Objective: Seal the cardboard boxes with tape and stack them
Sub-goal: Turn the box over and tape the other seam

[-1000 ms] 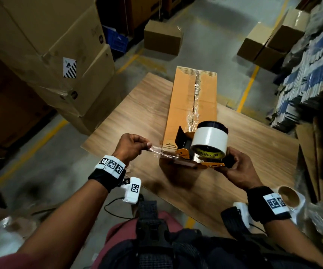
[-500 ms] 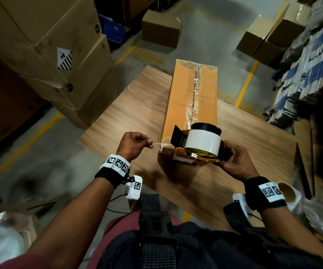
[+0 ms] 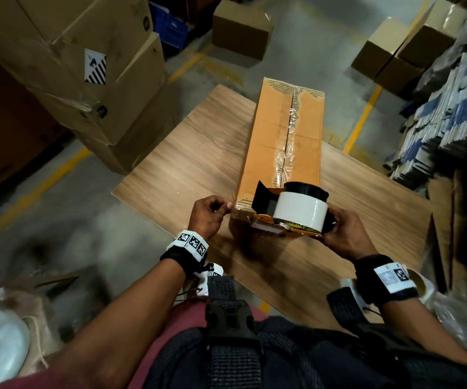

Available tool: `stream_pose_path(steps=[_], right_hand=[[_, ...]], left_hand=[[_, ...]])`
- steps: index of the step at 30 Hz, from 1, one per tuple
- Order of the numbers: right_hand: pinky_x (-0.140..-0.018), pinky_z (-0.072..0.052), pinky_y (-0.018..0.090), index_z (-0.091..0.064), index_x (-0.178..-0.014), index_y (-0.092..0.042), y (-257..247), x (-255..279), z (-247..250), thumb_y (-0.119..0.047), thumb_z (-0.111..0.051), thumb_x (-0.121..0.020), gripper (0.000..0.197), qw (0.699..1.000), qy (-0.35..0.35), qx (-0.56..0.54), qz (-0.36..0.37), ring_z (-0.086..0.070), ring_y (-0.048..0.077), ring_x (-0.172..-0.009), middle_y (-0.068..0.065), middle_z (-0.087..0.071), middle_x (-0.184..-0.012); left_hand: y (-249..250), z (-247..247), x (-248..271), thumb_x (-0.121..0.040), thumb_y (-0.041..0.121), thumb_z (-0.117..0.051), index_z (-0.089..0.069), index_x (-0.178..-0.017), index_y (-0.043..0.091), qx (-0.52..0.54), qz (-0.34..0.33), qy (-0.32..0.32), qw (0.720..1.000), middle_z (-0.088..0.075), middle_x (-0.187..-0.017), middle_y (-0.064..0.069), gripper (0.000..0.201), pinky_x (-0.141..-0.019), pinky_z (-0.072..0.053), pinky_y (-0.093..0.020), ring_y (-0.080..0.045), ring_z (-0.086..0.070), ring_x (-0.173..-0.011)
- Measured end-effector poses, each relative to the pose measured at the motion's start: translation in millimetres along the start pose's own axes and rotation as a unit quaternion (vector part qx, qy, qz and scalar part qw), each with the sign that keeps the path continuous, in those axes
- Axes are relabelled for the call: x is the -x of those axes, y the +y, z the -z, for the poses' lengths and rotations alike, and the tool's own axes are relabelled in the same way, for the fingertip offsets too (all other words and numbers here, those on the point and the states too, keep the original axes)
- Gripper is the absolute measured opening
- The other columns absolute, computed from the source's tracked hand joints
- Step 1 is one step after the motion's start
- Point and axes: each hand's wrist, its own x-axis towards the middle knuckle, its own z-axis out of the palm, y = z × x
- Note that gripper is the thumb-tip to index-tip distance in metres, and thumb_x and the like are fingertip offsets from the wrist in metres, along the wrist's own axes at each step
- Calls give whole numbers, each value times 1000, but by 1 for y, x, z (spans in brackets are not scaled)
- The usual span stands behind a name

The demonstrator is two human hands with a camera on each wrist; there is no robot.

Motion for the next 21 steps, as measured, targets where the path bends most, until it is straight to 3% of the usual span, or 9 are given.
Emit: stream_pose_path(steps=[2, 4, 6, 7, 9, 11, 16, 19, 21], right_hand=[[-63, -52, 21, -59, -111, -26, 0, 1, -2, -1, -94, -68, 61, 998, 4, -54, -40, -65, -2, -76, -5, -67, -101], [-70, -55, 19, -50, -125, -8, -1, 1, -2, 4, -92, -68, 72, 992, -3, -97, -83, -66, -12, -83, -21, -70, -98], [-68, -52, 16, -46, -131, 4, -3, 0, -2, 5, -90, -71, 74, 991, -23, -100, -81, -62, -17, -80, -35, -67, -96], [-66, -51, 12, -46, -131, 7, -3, 0, -1, 6, -89, -72, 74, 992, -28, -103, -72, -61, -20, -79, -31, -66, -96], [-73, -56, 17, -44, -132, 7, -4, -1, 2, 7, -89, -71, 76, 991, -24, -109, -71, -62, -20, -81, -21, -64, -97], [-83, -58, 41, -43, -132, 4, -3, -1, 2, 5, -91, -70, 78, 991, -18, -107, -80, -64, -17, -84, -20, -64, -102], [-83, -57, 54, -43, -128, -5, 2, -2, -1, -4, -93, -72, 75, 992, -19, -88, -87, -68, 2, -85, -22, -65, -102], [-85, -57, 58, -41, -126, -9, 8, -2, 0, -7, -94, -71, 77, 991, -23, -94, -94, -70, 19, -96, -16, -69, -107], [-84, -57, 59, -40, -125, -17, 10, -3, 1, -9, -94, -71, 77, 990, -30, -95, -98, -71, 20, -97, -12, -71, -109]], left_hand=[[-2, -1, -1, -89, 27, -84, -76, -96, 15, -18, 43, 1, 999, -75, -91, 1, 16, -81, -52, -28, -12, -68, -84], [-2, 0, 0, -87, 39, -84, -73, -111, 13, -33, 111, -17, 993, -71, -97, -3, 37, -70, -50, -24, -12, -63, -79], [-1, 1, -2, -87, 42, -83, -74, -114, 11, -41, 144, -39, 988, -72, -97, -7, 42, -54, -44, -18, -8, -57, -65], [0, 1, -2, -89, 38, -83, -75, -111, 10, -47, 136, -35, 989, -73, -97, -8, 36, -54, -46, -17, -8, -59, -64], [4, 2, -1, -91, 21, -81, -77, -102, 17, -38, 101, 12, 994, -76, -99, -5, 13, -77, -59, -28, -16, -72, -84], [10, 3, 8, -94, 12, -74, -76, -100, 29, -10, 42, 72, 996, -78, -106, 1, 18, -98, -59, -40, -16, -73, -102], [36, -8, 39, -104, 10, -55, -66, -137, 23, -68, -151, 67, 984, -64, -139, 10, 38, -103, -45, -11, 0, -59, -124], [29, -6, 32, -94, 34, -73, -65, -134, 21, 63, -4, 125, 990, -68, -132, 2, 43, -95, -51, -20, -10, -64, -116], [25, -3, 30, -81, 37, -85, -62, -133, 15, 222, 148, 88, 960, -69, -120, -5, 60, -88, -54, -31, -18, -66, -107]])
